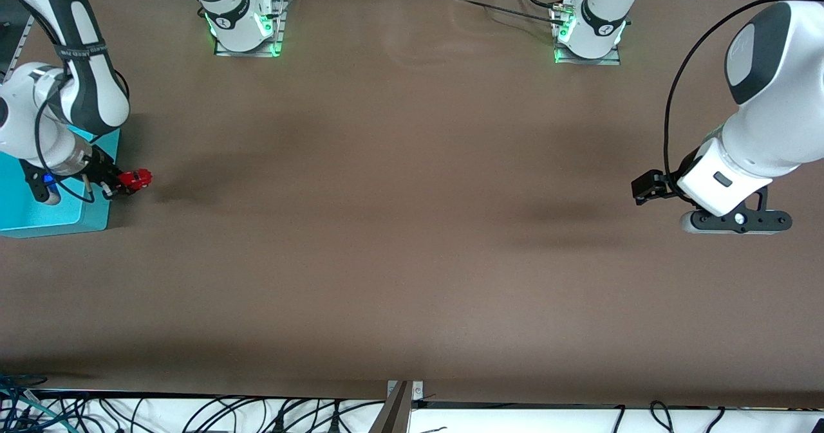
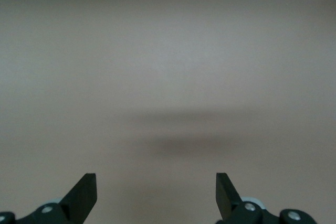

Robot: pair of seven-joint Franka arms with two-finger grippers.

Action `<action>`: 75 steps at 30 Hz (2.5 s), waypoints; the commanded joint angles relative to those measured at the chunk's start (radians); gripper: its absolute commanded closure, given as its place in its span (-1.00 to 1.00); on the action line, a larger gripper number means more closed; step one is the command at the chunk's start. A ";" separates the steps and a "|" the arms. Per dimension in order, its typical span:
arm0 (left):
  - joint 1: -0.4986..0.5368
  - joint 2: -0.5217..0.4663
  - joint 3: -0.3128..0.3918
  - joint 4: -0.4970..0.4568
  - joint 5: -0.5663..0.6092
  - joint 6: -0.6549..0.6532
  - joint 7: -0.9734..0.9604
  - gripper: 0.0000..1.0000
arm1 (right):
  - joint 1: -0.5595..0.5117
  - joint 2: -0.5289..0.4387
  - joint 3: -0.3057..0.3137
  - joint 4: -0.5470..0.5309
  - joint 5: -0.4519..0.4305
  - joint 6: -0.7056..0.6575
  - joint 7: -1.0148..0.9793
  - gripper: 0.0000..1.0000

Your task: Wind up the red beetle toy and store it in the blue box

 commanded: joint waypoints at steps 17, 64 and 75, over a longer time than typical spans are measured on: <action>-0.017 0.013 0.016 0.006 -0.027 -0.005 0.001 -1.00 | -0.139 -0.031 -0.082 0.050 -0.140 -0.106 -0.561 1.00; -0.023 0.014 0.015 0.003 -0.027 -0.005 0.003 -1.00 | -0.352 0.395 -0.031 0.248 -0.257 0.126 -0.811 1.00; -0.023 0.016 0.015 0.003 -0.027 -0.005 0.003 -1.00 | -0.360 0.412 -0.027 0.248 -0.257 0.133 -0.806 1.00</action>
